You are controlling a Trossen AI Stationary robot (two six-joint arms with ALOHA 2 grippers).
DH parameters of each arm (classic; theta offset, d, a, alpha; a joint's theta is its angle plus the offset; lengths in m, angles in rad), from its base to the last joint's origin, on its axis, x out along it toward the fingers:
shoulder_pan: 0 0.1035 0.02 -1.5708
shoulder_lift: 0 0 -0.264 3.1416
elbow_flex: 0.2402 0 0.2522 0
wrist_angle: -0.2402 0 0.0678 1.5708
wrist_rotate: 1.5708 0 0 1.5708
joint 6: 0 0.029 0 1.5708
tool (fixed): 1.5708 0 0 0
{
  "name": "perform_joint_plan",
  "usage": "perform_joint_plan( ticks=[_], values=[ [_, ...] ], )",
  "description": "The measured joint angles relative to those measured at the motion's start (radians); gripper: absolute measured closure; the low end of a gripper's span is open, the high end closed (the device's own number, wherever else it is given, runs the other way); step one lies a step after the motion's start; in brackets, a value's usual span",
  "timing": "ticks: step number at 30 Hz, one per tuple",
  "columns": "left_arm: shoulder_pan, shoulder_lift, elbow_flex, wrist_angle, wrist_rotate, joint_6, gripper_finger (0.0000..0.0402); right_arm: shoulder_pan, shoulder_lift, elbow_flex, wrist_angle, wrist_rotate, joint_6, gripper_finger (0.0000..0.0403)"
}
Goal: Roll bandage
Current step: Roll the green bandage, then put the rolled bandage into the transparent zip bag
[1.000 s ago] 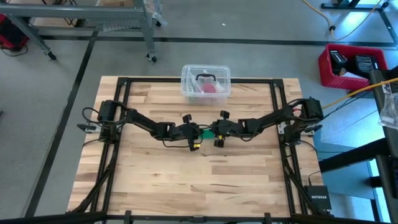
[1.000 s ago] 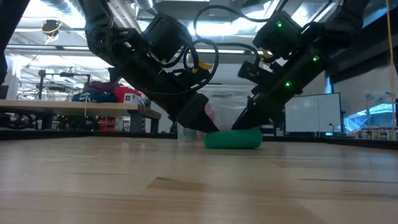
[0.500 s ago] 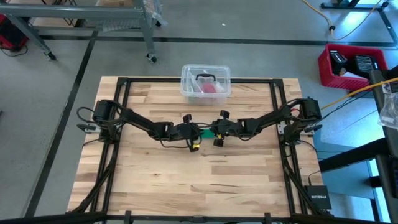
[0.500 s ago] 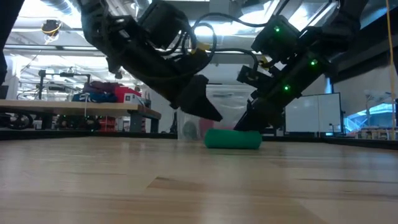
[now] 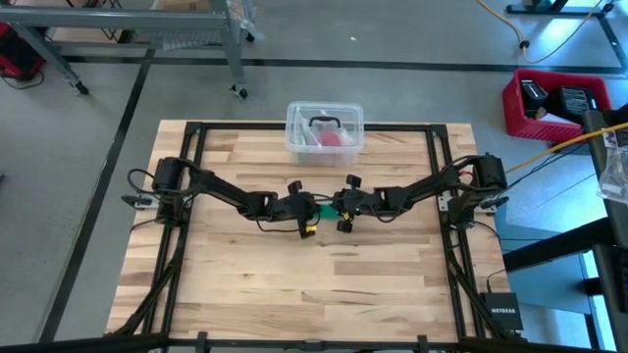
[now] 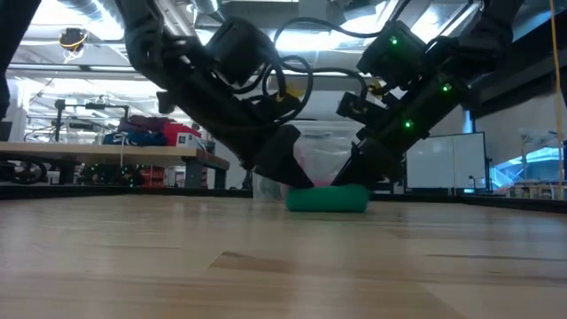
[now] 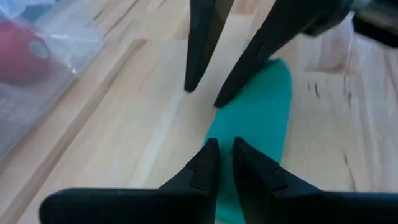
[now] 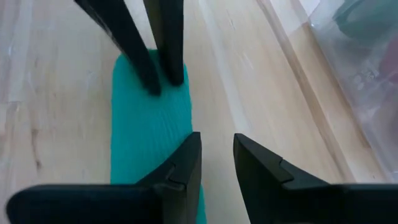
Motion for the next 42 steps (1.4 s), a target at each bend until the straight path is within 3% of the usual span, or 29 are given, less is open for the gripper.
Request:
perform_joint_plan(
  ticks=[15,20,24,28,31,34,39,42],
  values=[
    [-0.084,-0.093,-0.013,-0.090,-0.018,-0.005,0.0361,0.001,-0.020,0.004,-0.007,0.000,-0.002,0.0304],
    [-0.086,-0.152,-0.016,-0.120,-0.006,0.019,0.0361,0.001,-0.110,0.074,-0.184,-0.003,-0.004,0.0304],
    [-0.101,-0.208,-0.015,-0.170,-0.011,0.027,0.0361,0.001,-0.193,0.168,-0.412,-0.075,0.032,0.0304],
    [-0.130,-0.298,-0.014,-0.348,-0.029,0.051,0.0361,0.001,-0.273,0.240,-0.644,-0.157,0.101,0.0304],
    [-0.161,-0.390,-0.013,-0.477,-0.067,0.018,0.0361,0.013,-0.325,0.226,-0.699,-0.199,0.160,0.0304],
    [-0.198,-0.469,-0.041,-0.405,-0.115,0.001,0.0361,0.042,-0.354,0.171,-0.605,-0.174,0.177,0.0304],
    [-0.187,-0.515,-0.198,0.094,-0.124,0.055,0.0361,0.051,-0.334,0.018,-0.131,-0.142,0.115,0.0304],
    [-0.140,-0.507,-0.257,0.234,-0.126,0.026,0.0361,0.031,-0.292,-0.060,0.107,-0.140,0.104,0.0304]
  ],
)
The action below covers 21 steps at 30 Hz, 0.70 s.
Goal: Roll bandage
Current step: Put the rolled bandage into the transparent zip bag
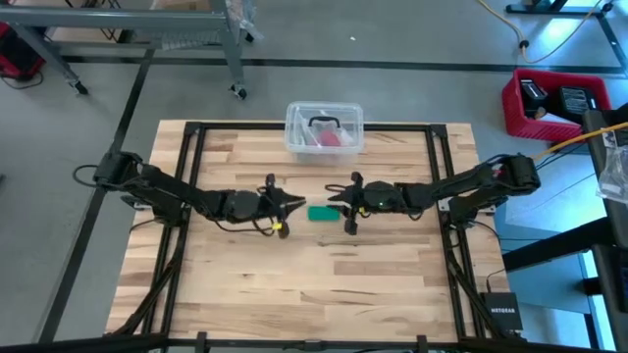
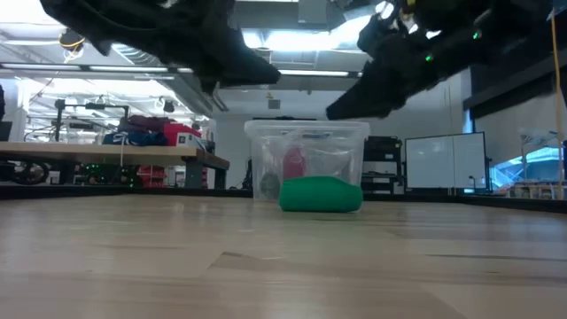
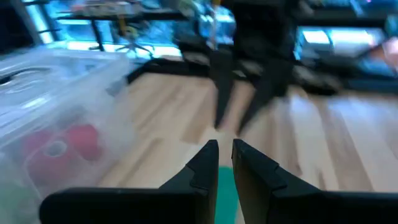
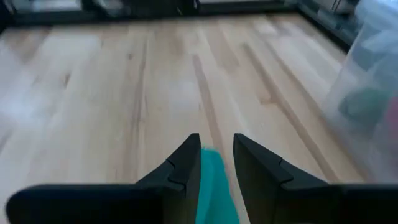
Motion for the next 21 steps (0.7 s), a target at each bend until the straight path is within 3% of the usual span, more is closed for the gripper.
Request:
perform_joint_plan(
  ticks=[4,10,13,21],
  values=[
    [0.050,0.010,-0.003,0.022,0.095,-0.039,0.0361,-0.020,0.079,-0.024,0.137,-0.057,0.000,0.0304],
    [0.083,0.016,0.018,0.016,0.130,-0.003,0.0361,-0.017,0.212,-0.020,0.063,-0.115,-0.006,0.0304],
    [0.098,0.017,0.018,-0.011,0.129,-0.048,0.0353,-0.019,0.213,-0.012,0.024,-0.135,-0.029,0.0298],
    [0.104,0.018,0.018,-0.091,0.129,-0.111,0.0307,-0.018,0.181,0.056,-0.180,-0.138,-0.107,0.0212]
  ],
)
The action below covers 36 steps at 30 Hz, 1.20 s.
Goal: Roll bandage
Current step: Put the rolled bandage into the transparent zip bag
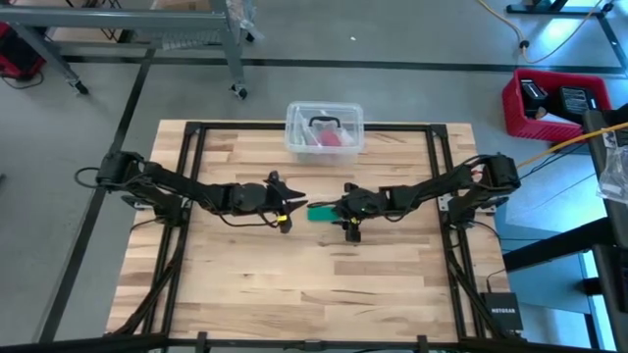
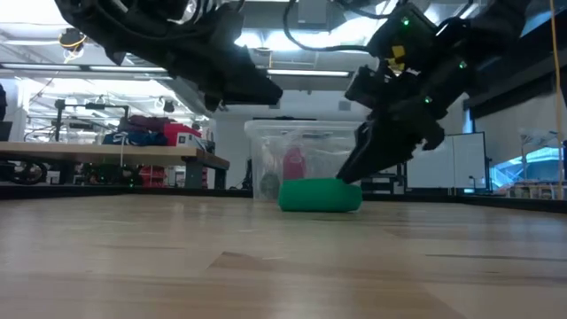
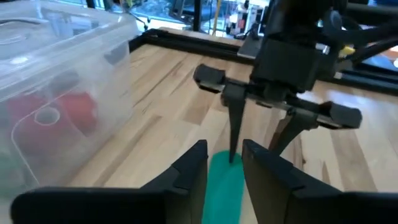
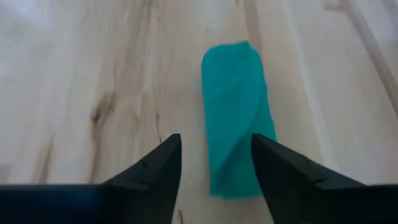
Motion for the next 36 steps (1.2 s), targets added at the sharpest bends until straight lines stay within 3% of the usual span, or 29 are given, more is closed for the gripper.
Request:
perform_joint_plan(
  ticks=[5,9,17,27,36],
  values=[
    [-0.001,0.000,0.000,-0.068,0.002,0.000,0.0302,0.000,0.048,0.000,0.156,0.033,0.055,0.0180],
    [-0.001,0.000,0.001,-0.131,0.002,0.000,0.0302,0.000,0.075,0.016,0.332,0.034,0.123,0.0176],
    [-0.001,0.000,0.000,-0.264,0.002,0.000,0.0302,0.000,0.083,0.104,0.492,0.033,0.132,0.0175],
    [-0.001,0.000,0.000,-0.360,0.002,0.000,0.0302,0.000,0.083,0.217,0.450,0.026,0.085,0.0175],
    [-0.001,-0.001,0.000,-0.388,0.002,0.000,0.0302,0.000,0.083,0.220,0.400,-0.011,0.126,0.0175]
  ],
)
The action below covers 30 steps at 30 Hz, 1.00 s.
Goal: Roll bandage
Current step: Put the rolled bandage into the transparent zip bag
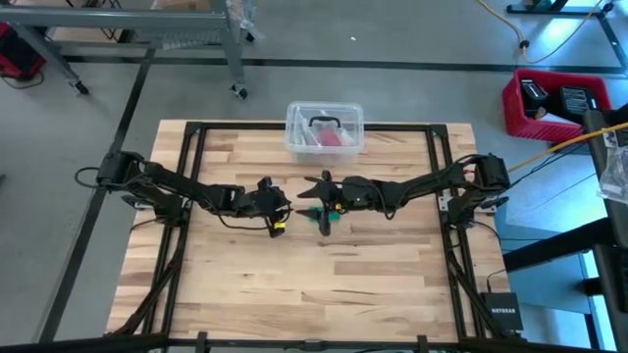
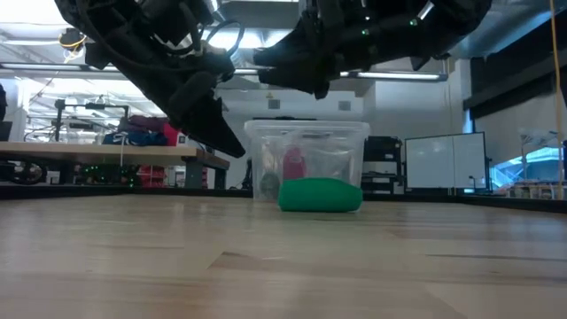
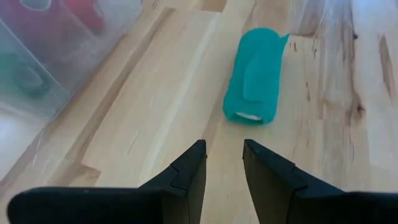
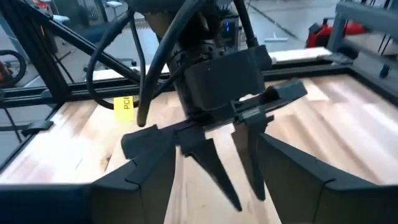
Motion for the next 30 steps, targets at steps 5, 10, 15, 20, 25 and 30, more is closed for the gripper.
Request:
perform_joint_plan(
  ticks=[5,10,15,20,25,30],
  values=[
    [0.000,0.000,0.000,-0.005,0.000,0.000,0.0302,0.000,0.000,0.000,-0.025,-0.039,0.086,0.0175],
    [0.000,0.000,0.000,-0.005,0.000,0.000,0.0302,0.000,0.000,0.000,-0.034,-0.117,0.092,0.0175],
    [0.000,0.000,0.000,-0.004,0.000,0.000,0.0302,0.000,0.000,0.000,-0.041,-0.160,0.093,0.0175],
    [0.000,0.000,0.000,-0.003,0.000,0.000,0.0302,0.000,0.000,0.000,-0.054,-0.165,0.087,0.0175],
    [0.000,0.000,0.000,-0.004,0.000,0.000,0.0302,0.000,0.000,0.000,-0.065,-0.165,0.086,0.0175],
    [0.000,0.000,0.000,-0.004,0.000,0.000,0.0302,0.000,0.000,0.000,-0.069,-0.166,0.143,0.0175]
  ],
)
